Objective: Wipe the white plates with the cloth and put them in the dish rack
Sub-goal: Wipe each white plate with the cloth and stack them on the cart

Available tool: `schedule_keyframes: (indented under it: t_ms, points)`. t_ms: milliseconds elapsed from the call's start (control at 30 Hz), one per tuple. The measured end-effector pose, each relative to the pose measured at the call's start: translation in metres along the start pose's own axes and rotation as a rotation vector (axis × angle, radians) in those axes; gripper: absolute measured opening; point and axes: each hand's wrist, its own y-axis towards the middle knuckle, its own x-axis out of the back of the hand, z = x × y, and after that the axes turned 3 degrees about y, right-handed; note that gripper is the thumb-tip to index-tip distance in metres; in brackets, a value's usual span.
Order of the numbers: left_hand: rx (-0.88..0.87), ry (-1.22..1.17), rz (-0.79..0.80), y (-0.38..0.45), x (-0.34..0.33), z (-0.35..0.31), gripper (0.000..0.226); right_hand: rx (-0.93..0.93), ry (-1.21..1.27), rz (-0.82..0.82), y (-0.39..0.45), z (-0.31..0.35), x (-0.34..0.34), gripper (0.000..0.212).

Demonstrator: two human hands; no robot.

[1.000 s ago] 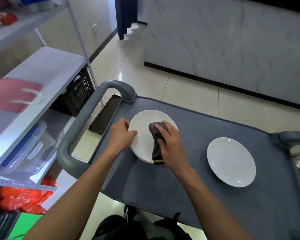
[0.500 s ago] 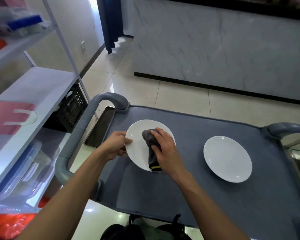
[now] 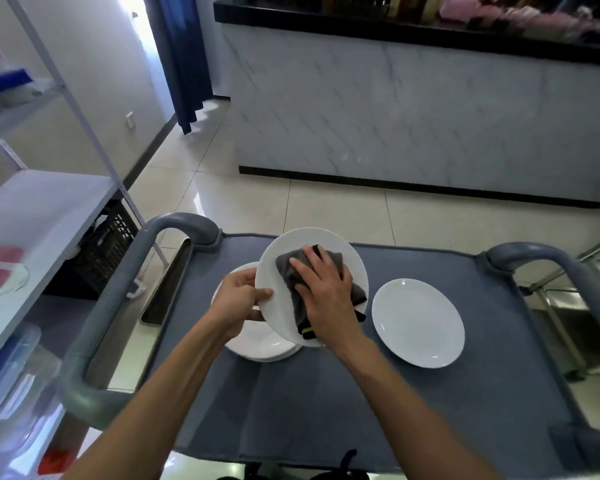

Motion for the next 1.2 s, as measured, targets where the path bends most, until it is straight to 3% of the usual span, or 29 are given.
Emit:
schedule_keyframes:
  t_ms: [433, 800, 1200]
  points:
    - [-0.142, 0.049, 0.11, -0.006, -0.116, -0.051, 0.031, 0.104, -0.147, -0.21, 0.02, -0.064, 0.093, 0.044]
    - [-0.245, -0.157, -0.024, -0.013, -0.192, -0.064, 0.036, 0.131, -0.229, -0.37, 0.035, -0.11, 0.17, 0.043]
    - [-0.27, -0.405, -0.204, -0.029, -0.233, -0.071, 0.036, 0.002, -0.216, -0.489, 0.024, -0.147, 0.217, 0.046]
